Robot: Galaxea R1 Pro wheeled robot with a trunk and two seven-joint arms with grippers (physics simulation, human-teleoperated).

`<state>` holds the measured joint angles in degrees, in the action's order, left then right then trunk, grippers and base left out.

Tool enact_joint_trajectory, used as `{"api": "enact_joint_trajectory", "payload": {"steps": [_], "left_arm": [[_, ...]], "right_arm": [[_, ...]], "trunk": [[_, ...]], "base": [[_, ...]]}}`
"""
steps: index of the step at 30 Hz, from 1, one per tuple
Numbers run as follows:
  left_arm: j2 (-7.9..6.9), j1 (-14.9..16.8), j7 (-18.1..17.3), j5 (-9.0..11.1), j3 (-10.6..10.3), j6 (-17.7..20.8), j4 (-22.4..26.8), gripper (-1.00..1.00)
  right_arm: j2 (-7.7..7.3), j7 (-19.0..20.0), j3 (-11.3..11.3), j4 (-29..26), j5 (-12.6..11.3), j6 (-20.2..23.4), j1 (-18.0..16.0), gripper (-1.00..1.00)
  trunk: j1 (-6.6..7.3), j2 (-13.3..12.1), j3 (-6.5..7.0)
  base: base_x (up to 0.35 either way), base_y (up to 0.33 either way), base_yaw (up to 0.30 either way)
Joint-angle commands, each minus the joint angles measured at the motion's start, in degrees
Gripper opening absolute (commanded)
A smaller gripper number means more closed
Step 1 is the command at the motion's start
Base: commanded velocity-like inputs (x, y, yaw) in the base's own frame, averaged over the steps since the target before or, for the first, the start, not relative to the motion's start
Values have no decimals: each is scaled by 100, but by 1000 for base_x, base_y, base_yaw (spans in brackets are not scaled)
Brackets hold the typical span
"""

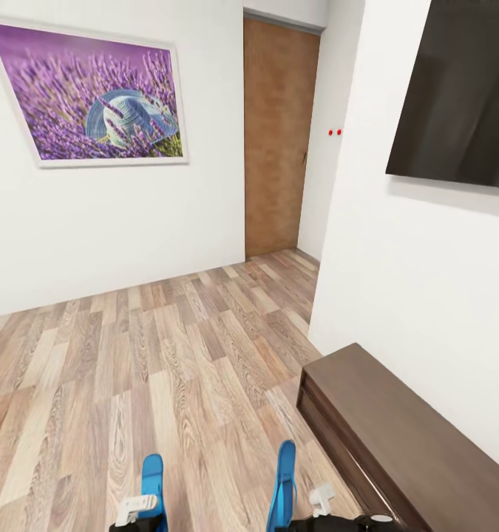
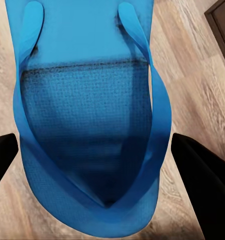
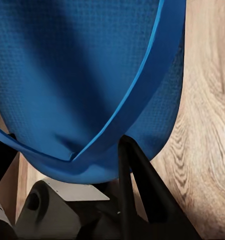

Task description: In the bedroom, move the book from the bed onto either nightstand, and place the two sandals side by side next to the bed.

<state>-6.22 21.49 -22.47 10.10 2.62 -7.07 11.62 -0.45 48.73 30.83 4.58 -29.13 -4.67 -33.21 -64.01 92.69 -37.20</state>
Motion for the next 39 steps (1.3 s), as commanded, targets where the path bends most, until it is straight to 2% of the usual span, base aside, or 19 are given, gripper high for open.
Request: {"api": "enact_joint_trajectory", "payload": {"steps": [1,20,32,39], "left_arm": [[5,5,-38,27,21,-51,-57,-100],[33,5,-36,27,-19,-102,-108,-100],[33,5,-34,36,-16,-102,-108,-100],[33,5,-32,36,-24,-104,-108,-100]], "right_arm": [[2,24,28,19,-46,-52,30,-100],[1,31,28,17,-49,-157,69,-100],[10,23,28,8,-66,-157,69,-100],[10,23,28,8,-66,-157,69,-100]], "trunk": [[23,-39,14],[440,-801,355],[440,-801,355],[440,-801,355]], "base": [[0,0,0],[0,0,0],[0,0,2],[0,0,131]]}}
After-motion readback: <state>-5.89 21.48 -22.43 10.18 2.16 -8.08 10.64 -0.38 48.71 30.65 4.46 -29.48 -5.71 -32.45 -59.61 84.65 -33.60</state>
